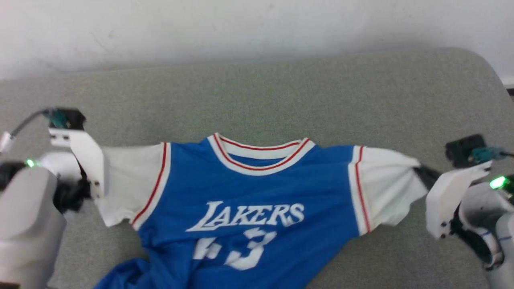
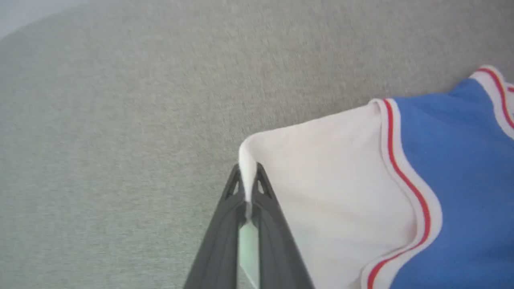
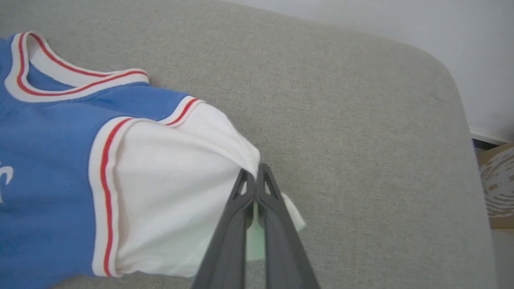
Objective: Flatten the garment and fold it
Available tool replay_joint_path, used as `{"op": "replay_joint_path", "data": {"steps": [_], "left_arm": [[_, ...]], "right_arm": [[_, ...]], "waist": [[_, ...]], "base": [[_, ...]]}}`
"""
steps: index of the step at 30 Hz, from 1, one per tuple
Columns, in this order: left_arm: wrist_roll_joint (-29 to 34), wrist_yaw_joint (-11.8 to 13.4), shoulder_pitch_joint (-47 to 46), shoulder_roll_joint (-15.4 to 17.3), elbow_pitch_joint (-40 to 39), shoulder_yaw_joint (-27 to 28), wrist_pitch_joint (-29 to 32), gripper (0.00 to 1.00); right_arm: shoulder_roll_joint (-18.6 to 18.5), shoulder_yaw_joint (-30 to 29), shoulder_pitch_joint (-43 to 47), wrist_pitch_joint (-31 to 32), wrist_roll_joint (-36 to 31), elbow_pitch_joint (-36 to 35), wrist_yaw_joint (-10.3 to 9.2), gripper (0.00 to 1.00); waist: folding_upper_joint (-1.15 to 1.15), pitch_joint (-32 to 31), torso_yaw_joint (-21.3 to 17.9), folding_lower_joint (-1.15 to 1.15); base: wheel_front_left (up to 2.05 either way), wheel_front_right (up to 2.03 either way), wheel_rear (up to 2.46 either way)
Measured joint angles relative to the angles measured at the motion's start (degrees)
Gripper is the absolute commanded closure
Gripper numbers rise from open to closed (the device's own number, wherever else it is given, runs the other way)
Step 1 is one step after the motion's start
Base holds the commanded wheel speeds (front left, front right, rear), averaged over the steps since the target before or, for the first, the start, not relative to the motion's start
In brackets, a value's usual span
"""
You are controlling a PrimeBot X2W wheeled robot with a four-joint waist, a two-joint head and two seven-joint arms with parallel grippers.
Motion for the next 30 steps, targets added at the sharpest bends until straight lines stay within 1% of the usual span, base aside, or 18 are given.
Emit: {"op": "replay_joint_path", "data": {"steps": [6,8,10,12,17,23,26,30], "left_arm": [[4.4,1.5,-7.5,2.4,-2.8,-0.1,-6.1,1.00],[5.9,1.9,-10.0,2.8,-3.3,-0.4,-8.7,1.00],[7.0,1.9,-12.8,2.8,-3.4,-0.8,-10.2,1.00],[8.3,1.9,-16.0,2.7,-3.3,-1.0,-13.2,1.00],[11.2,2.4,-26.2,2.8,-1.9,-0.6,-21.0,1.00],[13.7,4.3,-38.5,3.2,1.0,0.8,-29.7,1.00],[14.5,4.7,-42.8,3.4,2.6,1.1,-33.0,1.00],[14.9,4.6,-45.2,3.4,5.1,0.8,-35.2,1.00]], "right_arm": [[-2.2,-2.5,-8.2,-3.3,-2.5,4.4,0.01,1.00],[-2.8,-3.0,-12.3,-4.5,-2.8,6.4,0.02,1.00],[-3.3,-3.5,-16.9,-6.1,-3.4,8.9,0.08,1.00],[-3.5,-3.7,-22.1,-8.3,-3.3,11.7,0.08,1.00],[-3.9,-3.7,-36.6,-16.0,-3.1,18.5,0.08,1.00],[-2.8,-4.3,-53.3,-26.0,-5.1,25.7,0.09,1.00],[-2.6,-3.3,-58.8,-30.3,-6.5,28.3,0.09,1.00],[-2.4,-0.2,-62.4,-33.6,-6.8,31.8,0.08,1.00]], "waist": [[0.00,-3.0,0.6,-0.01],[0.00,-3.4,0.7,-0.01],[0.00,-3.2,0.7,-0.01],[0.00,-2.5,0.7,0.00],[0.00,0.8,0.6,0.00],[0.00,6.5,-0.4,0.02],[0.00,9.1,-0.9,0.01],[0.00,11.9,-1.4,0.02]], "base": [[0.00,0.00,0.00],[0.00,0.00,0.00],[0.00,0.00,0.00],[0.00,0.00,0.00],[0.00,0.00,0.00],[0.00,0.00,0.00],[0.00,0.00,0.00],[0.00,0.00,0.00]]}}
